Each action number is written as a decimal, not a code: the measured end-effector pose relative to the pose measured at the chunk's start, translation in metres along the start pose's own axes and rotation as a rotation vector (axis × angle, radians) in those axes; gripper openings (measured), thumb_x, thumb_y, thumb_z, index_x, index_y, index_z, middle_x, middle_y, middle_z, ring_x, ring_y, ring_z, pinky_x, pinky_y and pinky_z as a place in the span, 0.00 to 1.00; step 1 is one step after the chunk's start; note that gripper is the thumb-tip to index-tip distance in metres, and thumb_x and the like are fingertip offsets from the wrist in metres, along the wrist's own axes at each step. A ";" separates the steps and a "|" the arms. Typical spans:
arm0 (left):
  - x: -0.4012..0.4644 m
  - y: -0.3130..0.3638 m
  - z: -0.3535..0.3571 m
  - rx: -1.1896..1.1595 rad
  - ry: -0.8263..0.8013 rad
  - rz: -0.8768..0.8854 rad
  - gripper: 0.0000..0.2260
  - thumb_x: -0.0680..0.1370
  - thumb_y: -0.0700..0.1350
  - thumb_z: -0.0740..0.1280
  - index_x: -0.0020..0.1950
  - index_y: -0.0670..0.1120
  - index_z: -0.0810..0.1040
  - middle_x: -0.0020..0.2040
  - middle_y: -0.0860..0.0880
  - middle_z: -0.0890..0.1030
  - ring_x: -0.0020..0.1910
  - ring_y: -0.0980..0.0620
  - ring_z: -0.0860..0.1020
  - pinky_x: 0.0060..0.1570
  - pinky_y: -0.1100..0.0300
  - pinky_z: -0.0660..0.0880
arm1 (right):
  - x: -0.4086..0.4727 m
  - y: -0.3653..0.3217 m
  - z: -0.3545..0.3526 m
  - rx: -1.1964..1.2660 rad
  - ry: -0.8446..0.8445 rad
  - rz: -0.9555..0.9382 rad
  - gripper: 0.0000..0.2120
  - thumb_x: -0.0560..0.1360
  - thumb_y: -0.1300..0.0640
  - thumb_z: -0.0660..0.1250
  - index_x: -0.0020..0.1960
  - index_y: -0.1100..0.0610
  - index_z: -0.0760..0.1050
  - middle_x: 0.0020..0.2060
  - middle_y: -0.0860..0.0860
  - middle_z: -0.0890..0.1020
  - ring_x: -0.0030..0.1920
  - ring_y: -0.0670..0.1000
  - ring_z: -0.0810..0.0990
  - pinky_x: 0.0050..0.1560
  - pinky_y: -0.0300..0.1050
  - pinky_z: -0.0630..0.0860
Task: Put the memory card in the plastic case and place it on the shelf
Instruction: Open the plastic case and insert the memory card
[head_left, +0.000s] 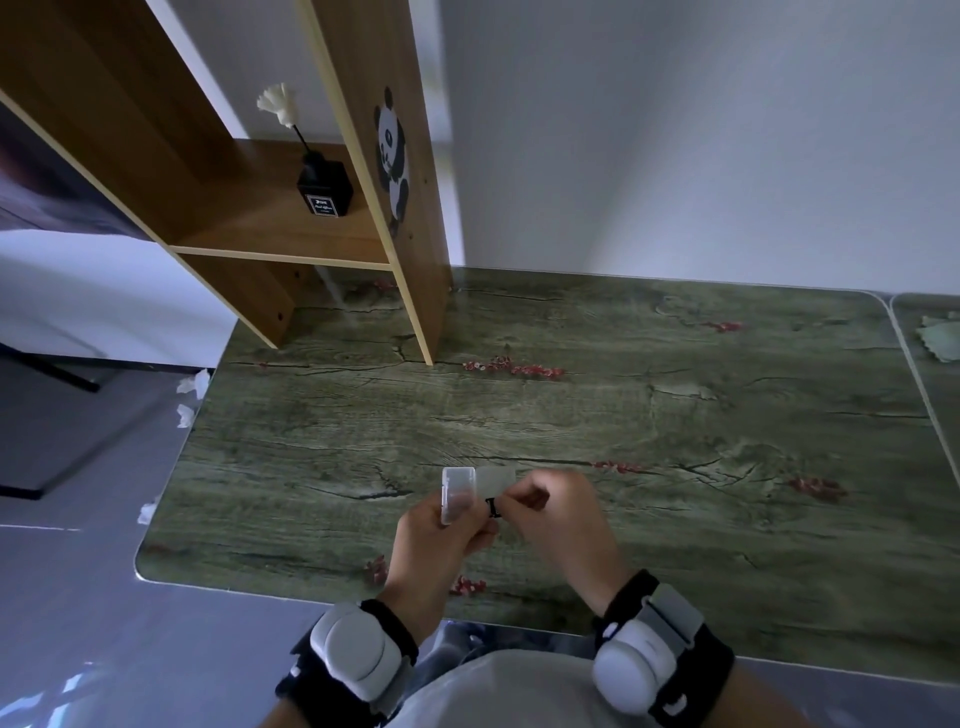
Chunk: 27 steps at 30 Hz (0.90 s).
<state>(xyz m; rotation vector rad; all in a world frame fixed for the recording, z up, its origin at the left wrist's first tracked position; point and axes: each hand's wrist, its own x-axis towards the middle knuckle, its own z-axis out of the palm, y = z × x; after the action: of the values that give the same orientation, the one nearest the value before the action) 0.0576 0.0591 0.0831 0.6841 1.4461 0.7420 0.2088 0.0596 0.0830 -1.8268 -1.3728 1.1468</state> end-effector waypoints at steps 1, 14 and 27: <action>0.000 0.001 0.000 0.003 -0.008 0.001 0.05 0.76 0.34 0.70 0.49 0.37 0.85 0.38 0.42 0.85 0.37 0.50 0.83 0.41 0.61 0.83 | 0.002 0.000 0.000 0.011 -0.004 0.005 0.06 0.70 0.57 0.74 0.35 0.55 0.83 0.28 0.46 0.83 0.30 0.42 0.80 0.30 0.33 0.72; 0.022 0.003 -0.016 0.089 0.123 -0.020 0.03 0.74 0.36 0.73 0.46 0.38 0.83 0.36 0.44 0.86 0.39 0.48 0.83 0.50 0.49 0.82 | 0.033 0.091 -0.030 -0.087 0.097 0.217 0.05 0.77 0.58 0.66 0.49 0.57 0.80 0.39 0.51 0.85 0.37 0.47 0.82 0.40 0.47 0.81; 0.020 -0.006 -0.027 0.085 0.143 -0.049 0.02 0.74 0.34 0.72 0.46 0.38 0.83 0.36 0.43 0.85 0.36 0.50 0.83 0.39 0.63 0.82 | 0.036 0.161 -0.002 -0.537 -0.180 0.178 0.15 0.78 0.48 0.66 0.64 0.50 0.76 0.41 0.46 0.79 0.41 0.49 0.77 0.41 0.45 0.74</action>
<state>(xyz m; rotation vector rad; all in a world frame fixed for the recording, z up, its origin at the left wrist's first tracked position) 0.0307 0.0709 0.0657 0.6693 1.6270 0.7061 0.2876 0.0452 -0.0614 -2.3002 -1.7804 1.1245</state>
